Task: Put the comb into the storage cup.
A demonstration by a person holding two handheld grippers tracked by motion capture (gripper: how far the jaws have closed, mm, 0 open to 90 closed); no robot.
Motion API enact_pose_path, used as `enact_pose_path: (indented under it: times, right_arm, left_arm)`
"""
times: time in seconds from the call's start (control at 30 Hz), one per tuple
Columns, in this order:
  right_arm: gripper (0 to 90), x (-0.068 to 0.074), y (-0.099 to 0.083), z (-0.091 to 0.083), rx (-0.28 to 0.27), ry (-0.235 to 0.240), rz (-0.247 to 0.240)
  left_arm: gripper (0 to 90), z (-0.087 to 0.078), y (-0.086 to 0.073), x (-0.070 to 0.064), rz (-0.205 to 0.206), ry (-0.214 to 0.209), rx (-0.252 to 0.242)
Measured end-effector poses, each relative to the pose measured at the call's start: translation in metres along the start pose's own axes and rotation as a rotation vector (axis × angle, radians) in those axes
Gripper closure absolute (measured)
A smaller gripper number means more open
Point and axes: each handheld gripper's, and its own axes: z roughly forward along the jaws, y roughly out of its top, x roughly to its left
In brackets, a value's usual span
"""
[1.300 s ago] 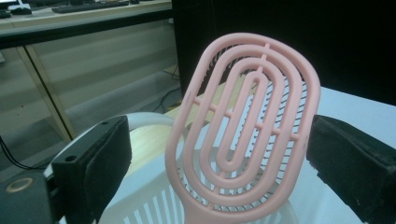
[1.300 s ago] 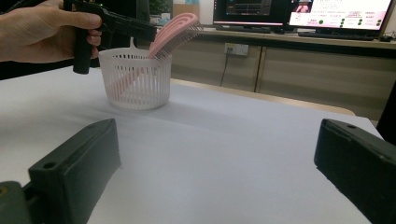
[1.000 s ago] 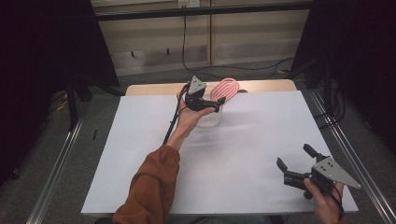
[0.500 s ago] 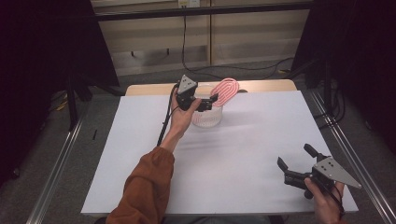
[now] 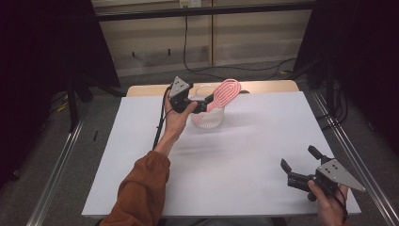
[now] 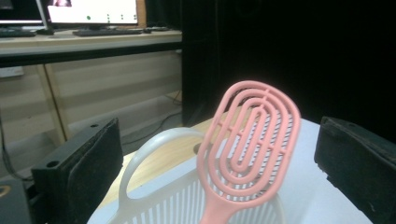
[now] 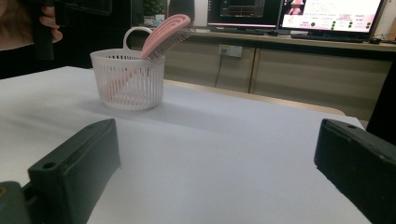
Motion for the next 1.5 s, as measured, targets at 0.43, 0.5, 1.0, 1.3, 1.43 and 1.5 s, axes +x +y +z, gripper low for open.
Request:
enact_pose_path:
  times: [0.43,0.5,1.0,1.3,1.43,1.5]
  right_arm:
    - [0.0,0.002,0.001,-0.001,0.000,-0.005,-0.011]
    - [0.0,0.002,0.001,0.000,0.002,-0.005,-0.010]
    - [0.0,0.003,0.002,0.002,0.002,-0.006,-0.013]
    - [0.0,0.003,0.002,0.003,0.003,-0.005,-0.015]
    - [0.0,0.003,0.002,0.004,0.003,-0.003,-0.015]
    - [0.0,0.003,0.002,0.004,0.002,-0.002,-0.015]
  left_arm:
    - [2.5,-0.032,0.002,0.004,0.028,0.045,-0.021]
    - [2.4,-0.036,0.002,0.004,0.029,0.047,-0.024]
    - [2.1,-0.069,-0.006,-0.004,0.014,0.052,-0.052]
    - [2.2,-0.087,-0.018,-0.003,0.022,0.074,-0.040]
    - [2.5,-0.095,-0.023,-0.003,0.010,0.090,-0.028]
    - [2.5,-0.099,-0.026,-0.003,0.011,0.112,-0.024]
